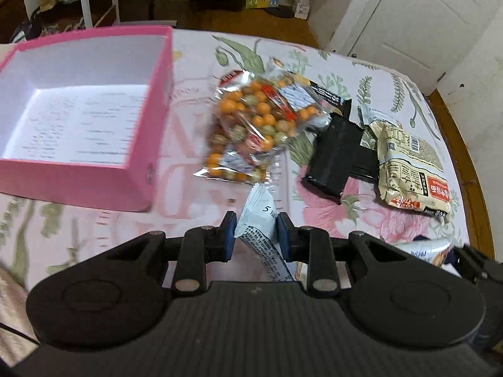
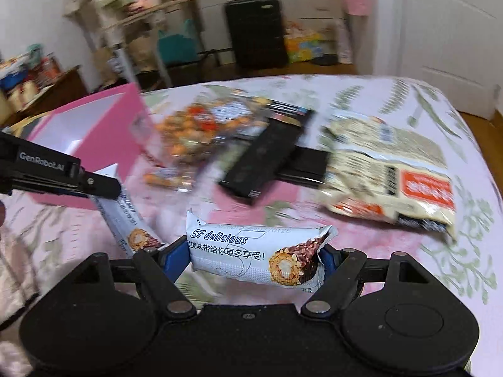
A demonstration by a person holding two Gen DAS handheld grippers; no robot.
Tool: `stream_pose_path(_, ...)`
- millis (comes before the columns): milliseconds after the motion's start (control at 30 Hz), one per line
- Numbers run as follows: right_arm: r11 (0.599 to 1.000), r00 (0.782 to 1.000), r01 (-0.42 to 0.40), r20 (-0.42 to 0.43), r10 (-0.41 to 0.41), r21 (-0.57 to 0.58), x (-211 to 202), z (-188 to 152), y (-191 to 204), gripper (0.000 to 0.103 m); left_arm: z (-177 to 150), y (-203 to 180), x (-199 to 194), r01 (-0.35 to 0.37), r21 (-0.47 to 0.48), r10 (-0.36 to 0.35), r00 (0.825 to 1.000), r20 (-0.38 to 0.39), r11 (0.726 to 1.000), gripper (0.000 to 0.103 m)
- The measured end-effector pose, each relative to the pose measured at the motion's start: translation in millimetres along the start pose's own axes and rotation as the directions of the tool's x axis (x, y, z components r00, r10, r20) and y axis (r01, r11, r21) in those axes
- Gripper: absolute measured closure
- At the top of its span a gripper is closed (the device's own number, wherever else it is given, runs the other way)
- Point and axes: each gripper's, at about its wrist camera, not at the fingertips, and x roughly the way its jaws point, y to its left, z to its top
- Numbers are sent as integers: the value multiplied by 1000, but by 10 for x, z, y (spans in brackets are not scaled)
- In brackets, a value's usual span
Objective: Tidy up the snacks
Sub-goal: 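Carry both white bars into the pink box and open both grippers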
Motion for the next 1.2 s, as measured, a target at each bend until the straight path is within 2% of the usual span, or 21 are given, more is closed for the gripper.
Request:
stream_pose_path(200,986,994,-113,-10,112,-126,-128,219,462,20,34,316,-425,-2,21,2,1000,14,1000,77)
stream_pose_path(433,938,971,-230,5,240,-261,-153,537,1070,20,195,785,-850,13,1,-13,999,39,1000,77)
stream_pose_path(567,911,968,-222,30,248,-346,-70,762,1395,20,390,1079,-1008,-9,-21,10,999,49,1000,77)
stream_pose_path(733,821,955,-250,9,296,-513,135,1110,1739,20,699,1361,-1117,-71,-8,71,993,93,997,77)
stream_pose_path(867,775,930,-314,-15,366,-549,429,1365,1858,20,978,1564,-1062,-84,-44,89,986,141,996,77)
stream_pose_path(967,718,916,-344,-47,399,-605,667,1495,1968,20,1171,1710,-916,-80,-77,91,985,150,994,77)
stream_pose_path(1033,676,907,-365,-80,414,-641,844,1576,2037,20,1310,1822,-722,-85,-93,97,987,130,992,77)
stream_pose_path(1133,638,899,-404,-157,408,-656,1151,1710,2170,20,1450,1948,-352,-111,-102,119,990,77,989,77)
stream_pose_path(1200,615,902,-405,-188,388,-676,1325,1748,2261,20,1490,2051,-146,-119,-145,128,990,51,982,77)
